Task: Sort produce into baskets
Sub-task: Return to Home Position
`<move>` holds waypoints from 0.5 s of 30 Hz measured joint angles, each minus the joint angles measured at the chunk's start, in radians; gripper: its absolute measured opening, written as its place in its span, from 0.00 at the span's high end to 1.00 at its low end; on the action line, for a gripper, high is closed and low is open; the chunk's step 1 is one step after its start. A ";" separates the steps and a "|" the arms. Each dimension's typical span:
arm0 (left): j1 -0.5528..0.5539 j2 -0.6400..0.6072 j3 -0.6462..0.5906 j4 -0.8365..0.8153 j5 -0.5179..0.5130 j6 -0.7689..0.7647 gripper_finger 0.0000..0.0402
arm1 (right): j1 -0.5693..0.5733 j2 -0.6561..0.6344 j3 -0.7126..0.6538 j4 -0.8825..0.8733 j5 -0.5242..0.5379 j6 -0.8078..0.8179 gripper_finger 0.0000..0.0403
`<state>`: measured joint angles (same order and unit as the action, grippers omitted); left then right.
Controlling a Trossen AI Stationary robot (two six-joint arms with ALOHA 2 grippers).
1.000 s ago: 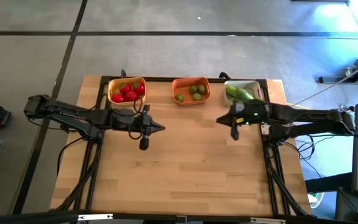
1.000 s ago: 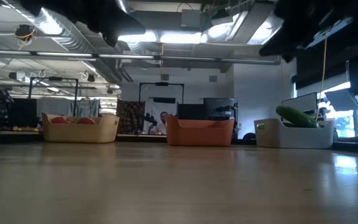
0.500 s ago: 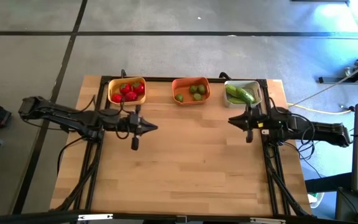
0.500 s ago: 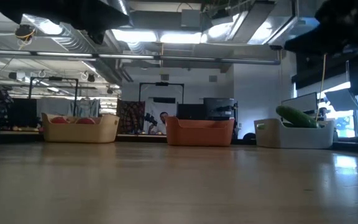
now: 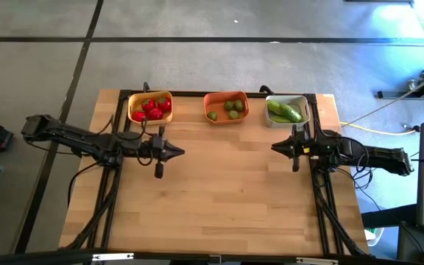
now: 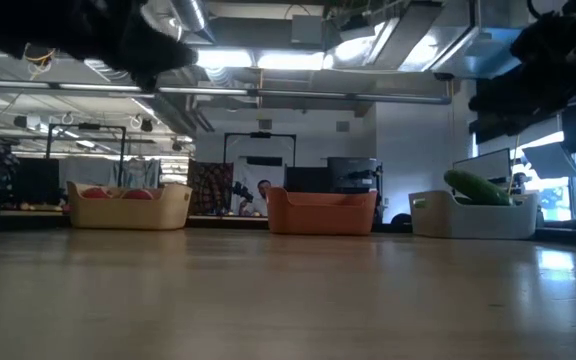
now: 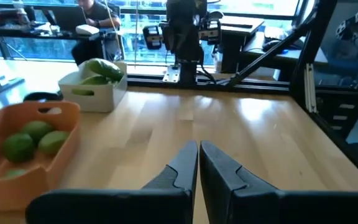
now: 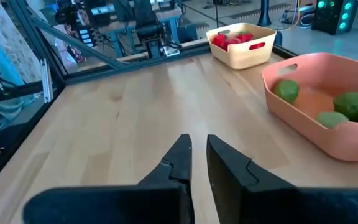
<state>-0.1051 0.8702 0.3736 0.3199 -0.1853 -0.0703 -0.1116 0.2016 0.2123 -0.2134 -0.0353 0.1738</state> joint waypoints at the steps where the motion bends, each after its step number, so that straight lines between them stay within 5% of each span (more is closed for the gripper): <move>1: -0.001 -0.003 -0.022 0.019 0.000 -0.006 0.96 | 0.000 0.000 0.000 0.004 0.000 0.000 0.90; 15: -0.033 -0.291 -0.243 0.037 0.000 -0.053 0.96 | 0.000 -0.004 -0.067 0.088 -0.010 -0.017 0.90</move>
<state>-0.1379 0.5787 0.1307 0.3565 -0.1848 -0.1230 -0.1116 0.1975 0.1456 -0.1257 -0.0448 0.1563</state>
